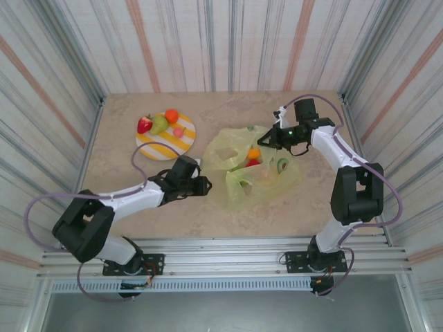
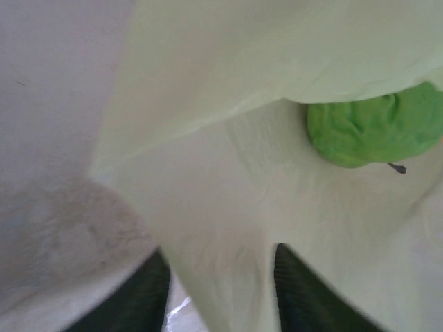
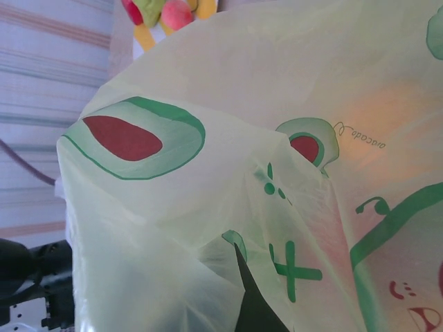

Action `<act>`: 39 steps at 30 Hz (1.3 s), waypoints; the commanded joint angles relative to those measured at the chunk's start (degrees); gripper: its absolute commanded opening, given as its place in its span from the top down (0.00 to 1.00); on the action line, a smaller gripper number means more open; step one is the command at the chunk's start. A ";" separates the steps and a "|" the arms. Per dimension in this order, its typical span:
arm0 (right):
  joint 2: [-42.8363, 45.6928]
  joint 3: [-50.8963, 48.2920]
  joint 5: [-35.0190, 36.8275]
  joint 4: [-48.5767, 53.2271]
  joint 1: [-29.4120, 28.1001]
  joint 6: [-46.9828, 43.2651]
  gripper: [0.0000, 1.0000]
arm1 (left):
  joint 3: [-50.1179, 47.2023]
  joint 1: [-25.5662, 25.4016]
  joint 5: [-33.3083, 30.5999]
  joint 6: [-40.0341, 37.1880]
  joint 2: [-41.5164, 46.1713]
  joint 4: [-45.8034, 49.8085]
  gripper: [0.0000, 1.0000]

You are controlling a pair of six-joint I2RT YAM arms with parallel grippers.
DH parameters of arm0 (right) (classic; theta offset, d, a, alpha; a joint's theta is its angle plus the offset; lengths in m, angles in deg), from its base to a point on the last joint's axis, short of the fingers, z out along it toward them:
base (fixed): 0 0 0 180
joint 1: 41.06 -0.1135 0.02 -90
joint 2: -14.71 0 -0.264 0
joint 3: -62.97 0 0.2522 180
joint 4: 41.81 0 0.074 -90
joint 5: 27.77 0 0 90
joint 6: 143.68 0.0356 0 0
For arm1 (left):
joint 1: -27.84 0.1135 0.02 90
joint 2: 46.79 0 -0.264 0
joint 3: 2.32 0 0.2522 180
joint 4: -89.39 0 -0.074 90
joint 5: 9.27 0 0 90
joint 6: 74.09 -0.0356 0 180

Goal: Place the fruits into the plastic bag

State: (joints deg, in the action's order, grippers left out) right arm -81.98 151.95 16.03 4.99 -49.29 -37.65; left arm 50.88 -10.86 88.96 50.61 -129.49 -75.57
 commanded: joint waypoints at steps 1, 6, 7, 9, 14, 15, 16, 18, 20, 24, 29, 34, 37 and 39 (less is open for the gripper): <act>1.34 1.38 1.46 1.88 -0.13 -0.58 1.00 | 2.01 0.17 6.97 0.47 0.40 -5.48 0.87; 4.61 5.20 12.74 10.68 -0.54 -4.75 1.00 | 4.42 0.15 15.10 -0.31 7.77 -4.42 1.00; 5.67 5.72 16.04 12.42 -0.64 -5.32 1.00 | 5.80 0.20 17.79 -0.54 8.90 -3.54 1.00; 7.75 6.49 21.23 14.62 -0.76 -6.29 1.00 | 8.03 0.16 22.40 -0.62 10.38 -2.56 1.00; 10.82 9.33 27.88 18.14 -0.60 -7.84 1.00 | 10.82 0.46 27.49 1.41 11.50 -4.08 1.00; 10.95 9.71 28.12 18.23 -0.62 -7.82 1.00 | 11.04 0.57 27.54 1.34 11.29 -4.10 1.00; 10.75 9.80 27.80 18.01 -0.66 -7.79 1.00 | 11.10 0.70 27.54 1.34 10.96 -4.01 1.00; 10.08 9.86 26.25 17.48 -0.81 -7.66 1.00 | 10.93 1.01 27.25 1.26 10.21 -4.03 1.00; 9.02 9.72 24.91 16.98 -1.29 -7.53 1.00 | 10.60 1.49 26.60 1.43 9.52 -3.57 1.00; 6.69 9.34 23.58 15.30 -2.35 -7.29 1.00 | 9.13 1.95 22.70 0.35 9.17 -1.67 0.97; 4.35 8.91 19.32 12.31 -3.36 -6.32 1.00 | 8.65 3.03 18.43 -3.15 9.89 2.55 0.74; 2.72 9.11 17.48 11.04 -3.90 -6.18 1.00 | 8.46 5.69 15.87 -6.74 13.36 7.21 0.40; 2.16 9.13 16.31 10.30 -4.08 -6.01 1.00 | 8.46 8.04 14.55 -8.77 16.87 10.07 0.25; 1.66 9.19 15.76 9.89 -4.20 -5.84 1.00 | 8.44 10.15 13.71 -9.54 19.71 11.42 0.18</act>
State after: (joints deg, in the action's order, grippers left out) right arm -79.18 161.15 33.94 16.02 -53.07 -43.83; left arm 59.40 -2.82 105.24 44.55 -114.75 -67.81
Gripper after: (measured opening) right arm 0.046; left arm 0.795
